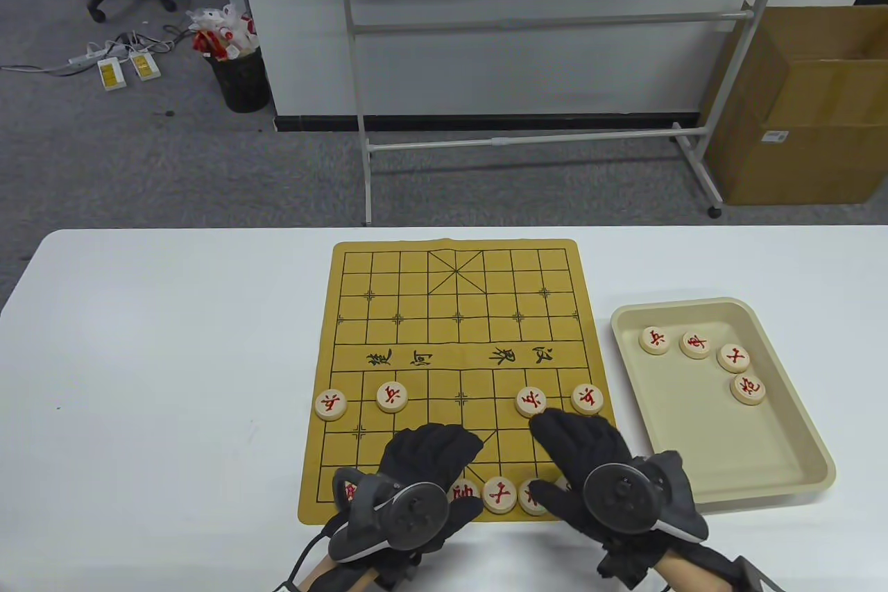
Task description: Set up Chinese chess pieces
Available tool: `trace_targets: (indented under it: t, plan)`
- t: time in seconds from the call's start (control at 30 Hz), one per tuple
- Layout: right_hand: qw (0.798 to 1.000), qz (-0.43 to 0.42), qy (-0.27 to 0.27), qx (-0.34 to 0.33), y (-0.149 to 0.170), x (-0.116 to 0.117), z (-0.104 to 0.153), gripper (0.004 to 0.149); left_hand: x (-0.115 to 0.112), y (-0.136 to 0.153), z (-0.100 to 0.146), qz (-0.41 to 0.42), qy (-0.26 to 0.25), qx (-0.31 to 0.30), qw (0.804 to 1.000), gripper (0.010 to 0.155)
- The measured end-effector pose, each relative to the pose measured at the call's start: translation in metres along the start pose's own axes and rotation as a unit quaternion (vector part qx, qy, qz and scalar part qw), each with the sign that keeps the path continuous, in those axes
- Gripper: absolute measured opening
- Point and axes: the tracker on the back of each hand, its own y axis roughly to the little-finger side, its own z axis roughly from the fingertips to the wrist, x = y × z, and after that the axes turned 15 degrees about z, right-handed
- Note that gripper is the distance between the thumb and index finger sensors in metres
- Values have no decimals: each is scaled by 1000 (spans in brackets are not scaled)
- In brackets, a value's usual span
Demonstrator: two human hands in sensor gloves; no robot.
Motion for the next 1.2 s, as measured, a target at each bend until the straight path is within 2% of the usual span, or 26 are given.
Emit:
trace_targets:
  t: [0.1,0.17,0.23,0.33,0.47,0.67,0.77,0.83,0.97,1.07,1.2]
  plan:
    - [997,28,16,70,41,-18,-26,81,1,0,2,5,0,-1,1000,80]
    - [991,71,-12,114,74,-19,-47,79,1,0,3,6,-1,-3,1000,80]
    - [981,118,-48,144,105,-9,-67,73,1,0,3,1,0,-5,1000,80]
    - [954,188,-147,179,147,28,-91,70,-1,-1,4,-4,4,-6,1000,80]
    - [921,206,-265,197,174,79,-107,77,-4,-1,4,-11,10,-9,1000,80]
    - [895,222,-322,214,187,123,-121,77,-7,-1,4,-15,24,-6,1000,80]
    - [884,263,-327,207,186,134,-123,77,-8,0,4,-16,26,-5,1000,80]
    - [881,261,-335,208,185,139,-124,75,-7,0,4,-17,26,-4,1000,80]
    - [895,247,-304,215,185,143,-125,76,-7,0,3,-17,25,-2,1000,80]
    - [913,229,-253,225,186,143,-125,71,-7,1,3,-20,24,-1,1000,81]
    - [915,245,-231,223,183,143,-127,61,-7,1,3,-22,25,-1,999,81]
